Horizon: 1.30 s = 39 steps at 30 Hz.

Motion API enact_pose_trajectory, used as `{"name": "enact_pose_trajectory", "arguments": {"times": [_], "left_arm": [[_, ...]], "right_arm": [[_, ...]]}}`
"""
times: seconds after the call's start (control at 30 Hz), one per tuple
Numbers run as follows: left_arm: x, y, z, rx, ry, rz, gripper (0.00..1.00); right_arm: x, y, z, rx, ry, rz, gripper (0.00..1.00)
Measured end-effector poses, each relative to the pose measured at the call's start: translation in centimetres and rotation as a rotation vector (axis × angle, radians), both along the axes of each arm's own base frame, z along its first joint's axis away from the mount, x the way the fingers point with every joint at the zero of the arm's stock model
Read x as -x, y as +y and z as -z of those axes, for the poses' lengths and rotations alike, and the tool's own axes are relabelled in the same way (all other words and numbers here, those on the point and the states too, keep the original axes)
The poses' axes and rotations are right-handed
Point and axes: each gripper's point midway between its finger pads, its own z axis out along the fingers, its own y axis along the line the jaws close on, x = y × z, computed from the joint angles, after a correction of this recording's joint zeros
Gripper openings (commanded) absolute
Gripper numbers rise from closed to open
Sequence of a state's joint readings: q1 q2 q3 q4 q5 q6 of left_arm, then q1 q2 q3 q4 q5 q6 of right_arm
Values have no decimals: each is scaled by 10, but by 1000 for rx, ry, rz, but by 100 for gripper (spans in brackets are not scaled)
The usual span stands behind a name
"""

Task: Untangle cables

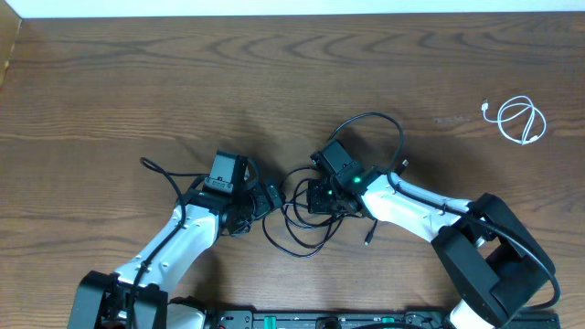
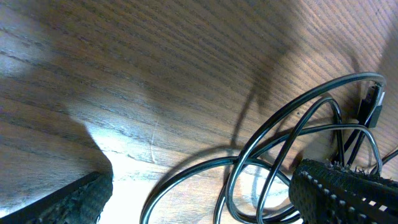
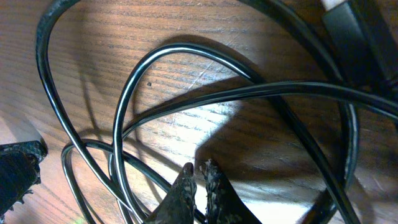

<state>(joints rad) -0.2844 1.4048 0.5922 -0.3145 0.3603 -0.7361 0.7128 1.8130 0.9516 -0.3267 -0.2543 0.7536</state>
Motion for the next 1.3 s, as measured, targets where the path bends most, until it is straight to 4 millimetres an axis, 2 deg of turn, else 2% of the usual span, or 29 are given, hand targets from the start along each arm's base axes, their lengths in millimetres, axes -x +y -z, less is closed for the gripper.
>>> {"name": "enact_pose_trajectory", "arguments": {"times": [0.37,0.4,0.47,0.5,0.53,0.7,0.93,1.03,1.3], "left_arm": [[-12,-2,-3,4,-56,-4,100],[-13,-3,-4,12,-62,2,88],[-16,-8,-5,41,-73,7,49],[-15,-10,-5,55,-74,17,13],[-15,-13,-5,69,-73,25,7],[-15,-20,-7,110,-75,47,8],[-14,-21,-7,114,-73,48,7],[-14,-22,-7,114,-73,52,8],[-7,-30,-5,95,-74,90,8]], "right_arm": [[0,0,1,1,1,0,2],[0,0,1,1,1,0,3],[0,0,1,1,1,0,4],[0,0,1,1,1,0,6],[0,0,1,0,1,1,7],[0,1,0,-5,-1,-4,8],[0,1,0,-5,-1,-4,7],[0,1,0,-4,-2,-6,1],[0,1,1,-2,1,-5,1]]}}
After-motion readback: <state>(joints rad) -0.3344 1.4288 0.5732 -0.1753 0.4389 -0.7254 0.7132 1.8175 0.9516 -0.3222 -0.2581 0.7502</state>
